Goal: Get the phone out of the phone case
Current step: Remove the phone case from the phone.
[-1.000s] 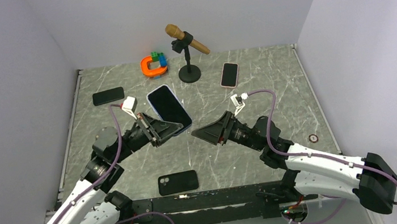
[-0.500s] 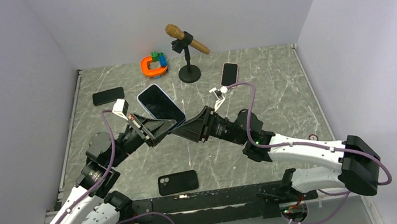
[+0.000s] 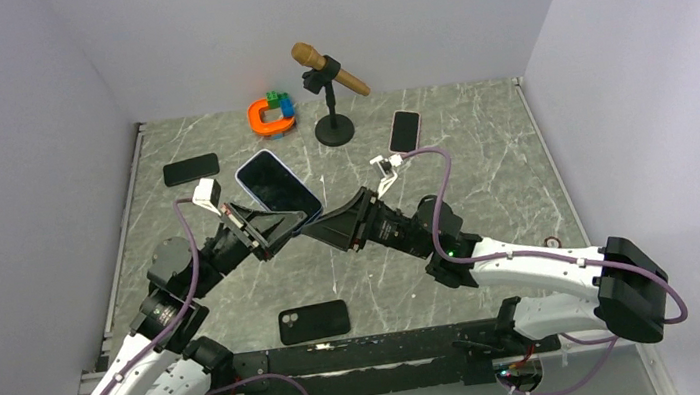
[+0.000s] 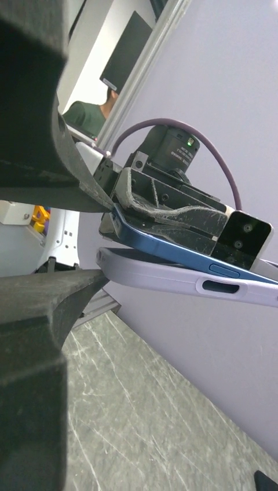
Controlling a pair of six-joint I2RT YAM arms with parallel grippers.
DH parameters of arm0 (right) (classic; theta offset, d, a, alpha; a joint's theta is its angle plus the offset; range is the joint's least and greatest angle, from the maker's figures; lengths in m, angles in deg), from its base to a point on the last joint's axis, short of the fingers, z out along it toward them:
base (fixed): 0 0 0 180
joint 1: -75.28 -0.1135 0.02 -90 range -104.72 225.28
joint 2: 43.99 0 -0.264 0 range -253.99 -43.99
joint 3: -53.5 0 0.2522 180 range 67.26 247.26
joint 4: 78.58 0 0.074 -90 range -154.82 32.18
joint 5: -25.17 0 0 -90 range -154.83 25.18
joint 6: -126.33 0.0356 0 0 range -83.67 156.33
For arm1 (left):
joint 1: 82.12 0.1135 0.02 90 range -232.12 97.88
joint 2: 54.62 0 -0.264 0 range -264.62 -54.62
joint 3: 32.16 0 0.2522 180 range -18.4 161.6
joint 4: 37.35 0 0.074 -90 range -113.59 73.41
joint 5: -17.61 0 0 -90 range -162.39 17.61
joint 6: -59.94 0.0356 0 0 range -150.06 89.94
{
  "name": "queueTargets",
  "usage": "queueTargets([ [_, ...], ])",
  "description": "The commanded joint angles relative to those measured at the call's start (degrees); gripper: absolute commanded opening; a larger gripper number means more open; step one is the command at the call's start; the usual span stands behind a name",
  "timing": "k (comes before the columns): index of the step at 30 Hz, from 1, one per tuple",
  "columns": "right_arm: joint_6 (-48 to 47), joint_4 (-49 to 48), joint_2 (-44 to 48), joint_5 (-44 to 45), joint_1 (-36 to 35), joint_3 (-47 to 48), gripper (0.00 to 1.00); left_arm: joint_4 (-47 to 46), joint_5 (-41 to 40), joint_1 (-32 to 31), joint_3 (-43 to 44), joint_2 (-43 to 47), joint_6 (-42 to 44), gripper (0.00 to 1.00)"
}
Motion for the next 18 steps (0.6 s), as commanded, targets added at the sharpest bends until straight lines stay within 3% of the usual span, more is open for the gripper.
queueTargets([
  [1,-2.43,0.62,0.39,6.46,0.51,0.25,0.38,-8.65,3.54,-0.41,-0.47,1.11,-3.86,0.0],
  [4,-1.93,-0.91,0.61,7.26,0.53,-1.45,0.3,-9.53,3.92,-0.38,-1.37,1.64,-4.47,0.0],
  [11,-2.26,0.29,0.08,9.25,0.62,0.04,0.37,-9.12,4.49,-0.47,-1.3,2.07,-4.31,0.0],
  [13,-3.33,2.82,-2.23,8.72,0.54,3.58,0.24,-9.8,4.83,-0.41,-1.37,1.96,-4.63,0.0],
  [15,-2.78,3.99,-4.67,9.52,0.3,5.45,0.01,-11.19,4.76,-0.39,-1.63,1.83,-5.1,0.0],
  [18,-2.09,5.3,-6.74,13.65,0.27,4.43,0.0,-14.91,6.87,-0.45,-1.56,0.58,-7.34,0.0],
])
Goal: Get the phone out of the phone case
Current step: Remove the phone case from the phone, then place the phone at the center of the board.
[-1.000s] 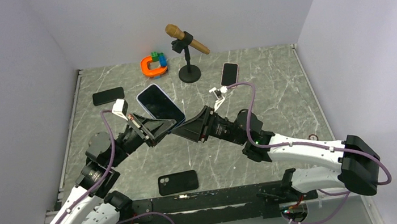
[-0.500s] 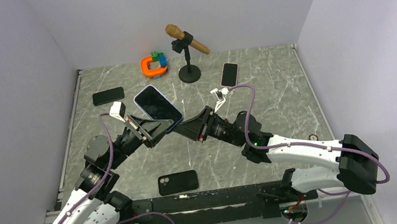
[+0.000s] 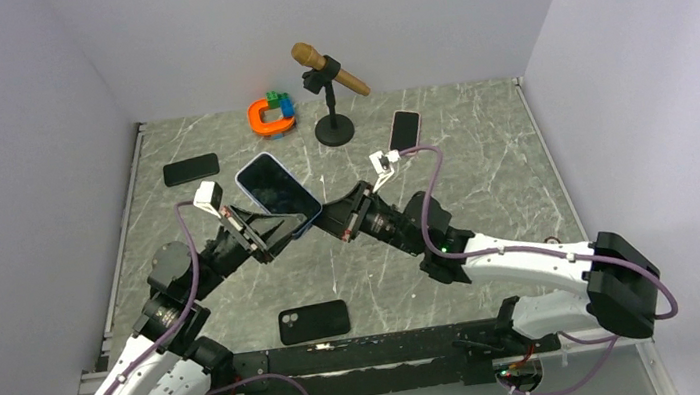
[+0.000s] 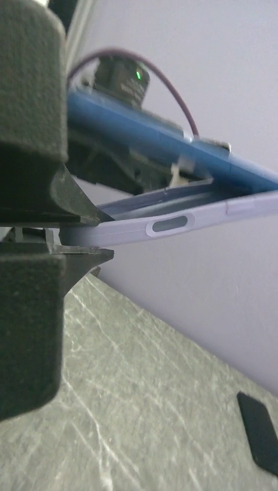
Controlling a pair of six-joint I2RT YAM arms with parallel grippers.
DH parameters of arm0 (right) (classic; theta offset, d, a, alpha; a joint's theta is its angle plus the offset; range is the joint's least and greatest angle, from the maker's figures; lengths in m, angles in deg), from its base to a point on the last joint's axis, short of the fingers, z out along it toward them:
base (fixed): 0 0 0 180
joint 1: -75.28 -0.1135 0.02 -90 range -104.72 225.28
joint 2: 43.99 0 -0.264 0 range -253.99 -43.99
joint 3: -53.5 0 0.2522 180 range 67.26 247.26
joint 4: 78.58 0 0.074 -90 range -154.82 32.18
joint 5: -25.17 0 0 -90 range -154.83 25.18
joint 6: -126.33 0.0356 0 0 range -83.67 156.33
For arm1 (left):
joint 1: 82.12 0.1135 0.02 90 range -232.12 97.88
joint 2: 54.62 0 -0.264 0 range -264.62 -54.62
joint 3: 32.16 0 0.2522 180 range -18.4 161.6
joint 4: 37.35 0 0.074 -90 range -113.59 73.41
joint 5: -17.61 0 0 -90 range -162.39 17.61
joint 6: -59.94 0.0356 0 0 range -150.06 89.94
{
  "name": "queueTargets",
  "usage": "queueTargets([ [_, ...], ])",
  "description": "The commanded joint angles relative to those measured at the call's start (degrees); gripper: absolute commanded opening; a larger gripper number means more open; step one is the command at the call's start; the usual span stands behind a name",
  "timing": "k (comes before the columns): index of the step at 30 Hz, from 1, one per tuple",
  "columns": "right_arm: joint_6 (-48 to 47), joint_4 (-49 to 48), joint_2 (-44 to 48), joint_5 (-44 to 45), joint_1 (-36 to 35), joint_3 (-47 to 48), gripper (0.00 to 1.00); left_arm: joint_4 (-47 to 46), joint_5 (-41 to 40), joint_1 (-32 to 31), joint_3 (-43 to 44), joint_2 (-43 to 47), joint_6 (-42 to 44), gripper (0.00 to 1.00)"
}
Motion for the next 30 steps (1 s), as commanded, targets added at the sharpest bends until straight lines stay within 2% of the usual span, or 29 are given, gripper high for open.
queueTargets([
  [1,-0.5,3.44,-2.74,8.13,-0.04,0.86,0.0,-11.55,6.59,-0.87,1.1,-0.98,-5.56,0.0],
  [5,1.6,10.28,-3.36,17.88,0.56,-2.7,0.0,-14.64,10.52,-1.39,1.69,-3.04,-7.13,0.0],
  [10,2.91,16.23,-6.65,16.63,2.78,-0.64,0.0,-10.94,9.36,-1.77,0.53,-1.32,-5.02,0.0],
  [12,3.73,15.57,-5.81,15.05,4.17,-1.68,0.0,-9.7,8.44,-1.69,0.15,-1.31,-1.98,0.0],
  [13,4.16,16.21,-4.75,14.5,4.95,-2.11,0.0,-4.15,7.2,-1.34,0.95,-1.13,1.87,0.0],
  [17,3.53,26.54,3.08,17.2,6.64,-3.66,0.0,20.25,-8.53,-0.94,6.55,-1.02,17.63,0.0],
  [20,3.48,34.59,14.36,21.94,7.32,-7.92,0.0,24.98,-21.99,-0.1,7.01,-2.34,21.18,0.0],
  [22,3.68,39.13,21.75,24.41,7.63,-10.2,0.0,25.4,-24.84,3.69,6.83,-5.54,20.1,0.0],
  [26,4.08,47.21,32.16,28.05,7.96,-12.9,0.0,17.29,-16.72,15.98,5.54,-17.23,18.14,0.0],
  [28,3.73,48.8,34.61,28.1,8.11,-13.63,0.0,13.25,-12.61,22.72,4.29,-23.34,15.21,0.0],
  [30,2.52,49.63,34.54,26.56,8.35,-13.34,0.0,4.95,-10.41,28.49,2.01,-28.69,12.82,0.0],
])
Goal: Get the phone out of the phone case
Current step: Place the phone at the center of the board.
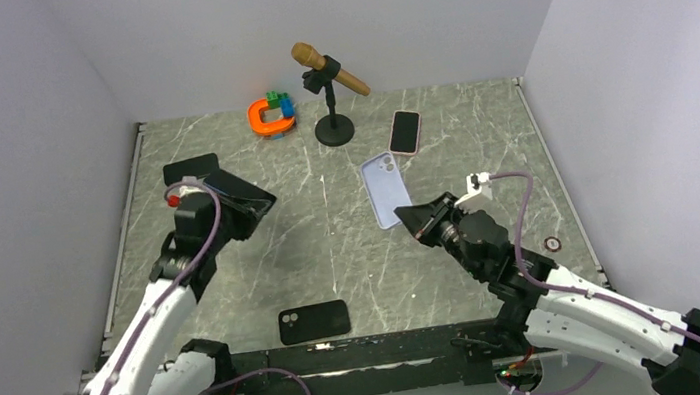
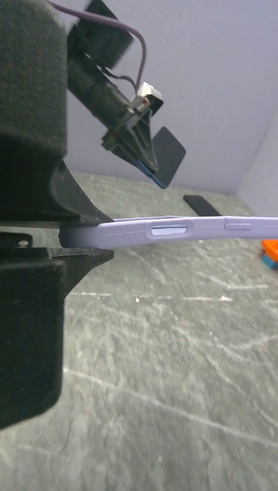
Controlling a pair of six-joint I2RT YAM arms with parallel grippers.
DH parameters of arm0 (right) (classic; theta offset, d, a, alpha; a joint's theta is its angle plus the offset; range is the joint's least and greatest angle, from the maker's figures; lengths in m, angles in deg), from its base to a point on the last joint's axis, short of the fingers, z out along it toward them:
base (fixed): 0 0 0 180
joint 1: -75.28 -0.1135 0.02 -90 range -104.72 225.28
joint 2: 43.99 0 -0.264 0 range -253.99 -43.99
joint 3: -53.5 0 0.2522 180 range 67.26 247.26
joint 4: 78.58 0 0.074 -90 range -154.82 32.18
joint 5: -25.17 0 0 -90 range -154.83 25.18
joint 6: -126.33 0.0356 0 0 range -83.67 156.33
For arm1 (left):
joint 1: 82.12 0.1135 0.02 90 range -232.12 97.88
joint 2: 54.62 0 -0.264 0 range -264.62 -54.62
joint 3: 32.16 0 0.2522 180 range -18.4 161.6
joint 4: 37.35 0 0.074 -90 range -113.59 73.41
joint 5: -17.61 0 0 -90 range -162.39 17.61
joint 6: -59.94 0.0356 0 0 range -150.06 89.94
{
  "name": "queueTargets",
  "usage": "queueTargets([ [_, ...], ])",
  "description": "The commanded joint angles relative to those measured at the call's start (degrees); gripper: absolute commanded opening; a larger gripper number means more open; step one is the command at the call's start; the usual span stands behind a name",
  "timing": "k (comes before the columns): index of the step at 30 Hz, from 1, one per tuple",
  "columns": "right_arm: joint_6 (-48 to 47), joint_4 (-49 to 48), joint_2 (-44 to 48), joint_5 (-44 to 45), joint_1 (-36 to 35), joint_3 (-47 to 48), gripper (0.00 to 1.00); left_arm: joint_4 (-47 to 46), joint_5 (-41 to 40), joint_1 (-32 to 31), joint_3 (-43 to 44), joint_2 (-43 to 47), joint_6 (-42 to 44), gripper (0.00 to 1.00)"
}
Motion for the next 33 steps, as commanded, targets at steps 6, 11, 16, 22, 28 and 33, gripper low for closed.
queueTargets([
  [6,-0.37,1.65,-1.3,-3.76,0.55,-1.75,0.0,-41.21,4.21,21.3,-6.38,-23.72,-8.13,0.0],
  [11,0.05,-0.79,-2.79,-4.88,0.73,-2.26,0.0,-43.05,3.02,26.03,-1.45,-35.53,-5.94,0.0],
  [16,-1.55,0.53,-3.93,-4.91,1.27,-0.95,0.0,-53.35,6.44,29.05,0.65,-48.79,-11.93,0.01],
  [22,-2.52,0.26,-4.6,-5.35,2.39,-1.39,0.0,-54.34,5.57,29.38,3.09,-54.38,-13.86,0.06],
  [28,-3.39,-1.86,-9.19,-10.53,3.08,-1.24,0.0,-49.46,7.86,29.66,7.39,-57.44,-13.5,0.29],
  [33,-6.94,1.02,-17.69,-18.3,4.16,4.42,0.0,-38.15,9.31,29.66,12.19,-57.15,-9.81,0.59],
])
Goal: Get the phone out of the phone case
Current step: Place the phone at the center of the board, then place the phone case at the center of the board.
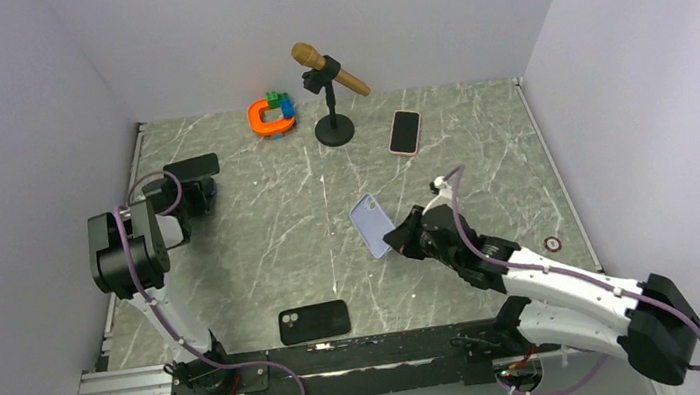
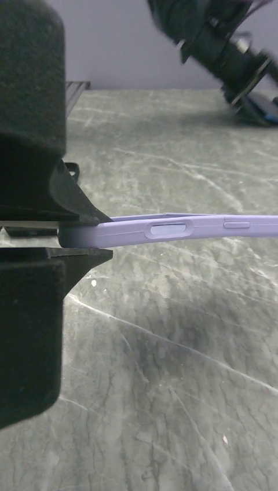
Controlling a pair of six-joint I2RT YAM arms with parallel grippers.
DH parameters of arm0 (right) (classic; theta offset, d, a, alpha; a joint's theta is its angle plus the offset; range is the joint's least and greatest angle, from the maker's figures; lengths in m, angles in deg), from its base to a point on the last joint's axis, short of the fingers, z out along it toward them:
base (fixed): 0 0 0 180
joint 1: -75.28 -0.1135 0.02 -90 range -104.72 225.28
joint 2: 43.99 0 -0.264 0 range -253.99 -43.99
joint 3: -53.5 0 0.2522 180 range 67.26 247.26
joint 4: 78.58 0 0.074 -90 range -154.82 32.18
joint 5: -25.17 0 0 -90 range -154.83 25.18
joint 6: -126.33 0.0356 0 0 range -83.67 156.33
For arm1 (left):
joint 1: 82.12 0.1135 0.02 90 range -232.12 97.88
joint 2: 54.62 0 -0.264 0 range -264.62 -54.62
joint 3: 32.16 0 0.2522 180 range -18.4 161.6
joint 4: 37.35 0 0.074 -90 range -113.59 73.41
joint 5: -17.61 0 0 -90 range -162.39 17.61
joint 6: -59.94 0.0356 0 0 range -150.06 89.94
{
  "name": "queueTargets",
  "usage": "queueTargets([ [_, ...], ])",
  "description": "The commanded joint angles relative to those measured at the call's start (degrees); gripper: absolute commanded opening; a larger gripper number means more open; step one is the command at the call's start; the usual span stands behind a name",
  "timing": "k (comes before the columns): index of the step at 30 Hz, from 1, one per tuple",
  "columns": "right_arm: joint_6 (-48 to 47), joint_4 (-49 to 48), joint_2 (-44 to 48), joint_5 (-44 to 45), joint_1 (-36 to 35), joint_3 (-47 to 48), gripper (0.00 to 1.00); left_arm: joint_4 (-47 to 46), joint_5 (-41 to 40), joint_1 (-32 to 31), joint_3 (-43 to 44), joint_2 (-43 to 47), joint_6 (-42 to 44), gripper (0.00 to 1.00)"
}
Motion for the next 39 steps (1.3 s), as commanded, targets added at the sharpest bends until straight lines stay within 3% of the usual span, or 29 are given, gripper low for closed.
queueTargets([
  [1,-3.99,-1.17,-5.3,-8.58,0.57,6.39,0.0,7.8,1.18,0.25,4.03,1.61,3.27,0.66],
  [4,-4.35,-2.32,-7.01,-12.91,0.66,6.58,0.0,8.01,4.37,0.6,4.12,1.33,2.01,0.88],
  [10,-8.75,3.16,-12.03,-19.7,0.67,10.22,0.0,18.86,11.27,0.17,3.55,6.22,3.01,0.98],
  [15,-15.24,5.52,-16.42,-22.0,0.68,13.45,0.0,29.52,17.46,0.09,1.11,15.29,6.36,0.99],
  [20,-24.68,-1.31,-24.57,-34.99,0.72,18.17,0.0,37.29,19.13,0.17,0.79,28.23,12.96,0.99],
  [23,-29.7,0.01,-32.97,-41.43,0.73,23.77,0.0,40.48,15.18,-0.21,4.63,34.7,20.48,0.99],
  [27,-32.44,-2.87,-43.76,-48.25,0.75,28.52,0.0,46.74,11.56,-2.52,12.76,36.27,35.9,0.98],
  [33,-34.66,-5.86,-56.05,-58.35,0.74,32.09,0.01,35.0,18.07,-4.01,7.73,40.49,35.11,0.99],
  [39,-35.48,-10.04,-56.81,-60.75,0.6,27.37,0.07,32.92,19.08,-4.14,7.43,42.86,36.11,0.98],
])
